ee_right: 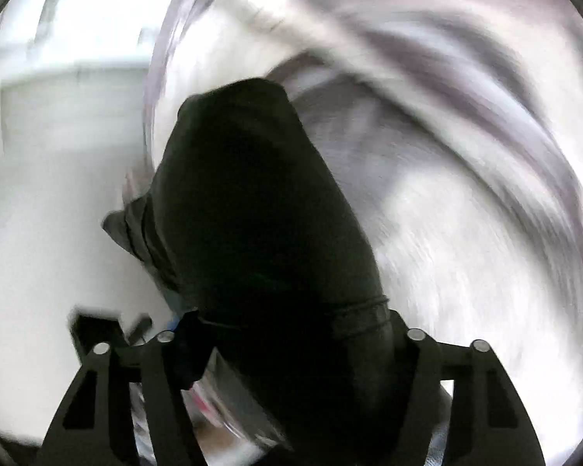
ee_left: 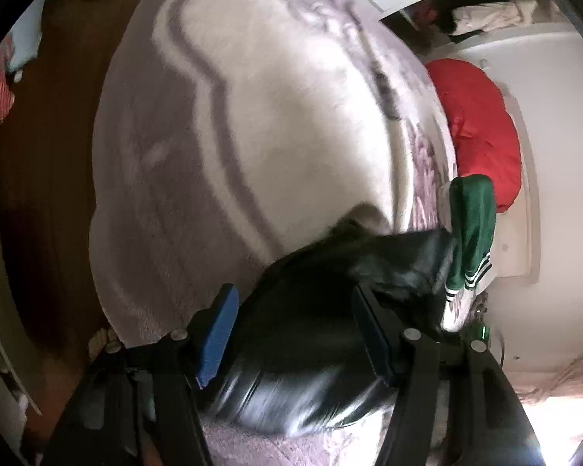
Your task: Fold large clothes
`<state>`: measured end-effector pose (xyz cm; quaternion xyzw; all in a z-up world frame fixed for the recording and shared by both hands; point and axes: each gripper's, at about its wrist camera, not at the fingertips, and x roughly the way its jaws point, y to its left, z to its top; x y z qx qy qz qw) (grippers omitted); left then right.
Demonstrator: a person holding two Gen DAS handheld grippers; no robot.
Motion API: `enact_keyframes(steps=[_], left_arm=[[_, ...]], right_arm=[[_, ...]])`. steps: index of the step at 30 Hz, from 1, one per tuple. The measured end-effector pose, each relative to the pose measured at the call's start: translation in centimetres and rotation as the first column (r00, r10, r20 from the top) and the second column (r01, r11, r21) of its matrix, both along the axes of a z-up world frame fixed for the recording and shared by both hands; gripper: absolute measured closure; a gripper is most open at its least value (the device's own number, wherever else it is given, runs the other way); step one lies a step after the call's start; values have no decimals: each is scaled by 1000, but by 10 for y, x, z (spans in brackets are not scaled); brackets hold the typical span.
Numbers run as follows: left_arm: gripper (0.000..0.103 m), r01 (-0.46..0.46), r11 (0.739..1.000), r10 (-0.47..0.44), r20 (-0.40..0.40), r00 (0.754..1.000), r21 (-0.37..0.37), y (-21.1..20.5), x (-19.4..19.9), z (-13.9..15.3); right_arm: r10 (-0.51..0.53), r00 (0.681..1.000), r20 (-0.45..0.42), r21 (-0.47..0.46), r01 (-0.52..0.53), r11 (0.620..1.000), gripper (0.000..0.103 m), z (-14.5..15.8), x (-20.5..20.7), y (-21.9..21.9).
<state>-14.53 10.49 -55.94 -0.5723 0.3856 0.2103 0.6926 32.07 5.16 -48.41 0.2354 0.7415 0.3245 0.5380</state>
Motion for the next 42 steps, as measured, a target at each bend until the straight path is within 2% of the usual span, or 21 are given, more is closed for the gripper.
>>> enact_keyframes(steps=[1, 3, 5, 6, 7, 9, 11, 16, 17, 18, 20, 21, 26, 27, 29, 31, 34, 35, 36, 39, 42], left_arm=[[45, 5, 1000, -5, 7, 1000, 17, 1, -1, 4], [45, 18, 999, -18, 4, 1000, 48, -1, 4, 9], [45, 45, 998, -45, -1, 999, 51, -8, 14, 6], [45, 57, 997, -57, -14, 998, 45, -14, 20, 1], [45, 73, 997, -73, -23, 997, 21, -21, 22, -6], [45, 96, 995, -97, -32, 995, -38, -36, 32, -18], [45, 125, 988, -130, -46, 990, -89, -55, 45, -33], [45, 159, 982, -168, -81, 983, -99, -84, 77, -50], [54, 159, 984, -166, -94, 982, -81, -86, 82, -52], [64, 162, 985, -168, -114, 979, -62, -86, 86, -54], [64, 158, 985, -166, -151, 975, -66, -85, 91, -66], [65, 141, 985, -153, -142, 978, -96, -83, 89, -74], [61, 107, 982, -124, -103, 987, -156, -74, 85, -94], [61, 108, 981, -125, -97, 987, -161, -74, 85, -95], [59, 88, 975, -106, -77, 991, -206, -68, 80, -94], [59, 70, 964, -90, -67, 994, -255, -63, 74, -85], [53, 26, 979, -37, -48, 998, -203, -52, 60, -57], [41, 18, 983, -25, -36, 999, -184, -48, 57, -51], [34, 9, 987, -14, -33, 999, -162, -43, 57, -46], [34, 15, 993, -21, -50, 999, -121, -29, 68, -54], [34, 49, 987, -62, -80, 995, -155, -24, 90, -82]], right_arm=[[-121, 993, -3, 9, 121, 993, 39, 3, -6, -23], [-399, 917, -1, 15, 399, 917, 40, 8, -29, -76], [-569, 822, -23, -53, 567, 822, 33, 2, -60, -114], [-572, 818, -56, -106, 565, 818, 23, -4, -68, -122], [-536, 836, -114, -175, 514, 840, 19, -11, -76, -127], [-472, 862, -186, -205, 436, 876, 17, -17, -83, -135], [-417, 892, -174, -223, 377, 899, 17, 5, -79, -152], [-320, 940, 121, -230, 340, 912, 17, 96, -26, -186], [-292, 948, 128, -187, 312, 931, 18, 112, -12, -181], [-262, 959, 105, -124, 274, 954, 24, 115, 4, -167], [-182, 983, -1, -12, 182, 983, 36, 102, 31, -126], [-147, 989, -33, -1, 147, 989, 48, 93, 39, -105], [-79, 997, 13, -263, 79, 962, 89, 18, 77, -61], [-57, 998, 37, -316, 66, 947, 103, 4, 83, -56], [-43, 998, 48, -314, 55, 948, 103, -6, 93, -48], [-30, 999, 19, -300, 34, 953, 103, 8, 99, -49], [14, 998, 67, -268, 4, 964, 98, 51, 96, -60], [25, 995, 94, -277, 2, 961, 91, 61, 95, -67], [40, 992, 119, -289, -4, 957, 73, 75, 90, -73], [38, 989, 144, -311, 9, 950, 34, 96, 70, -91], [1, 992, 127, -353, 45, 935, 31, 92, 50, -112]])
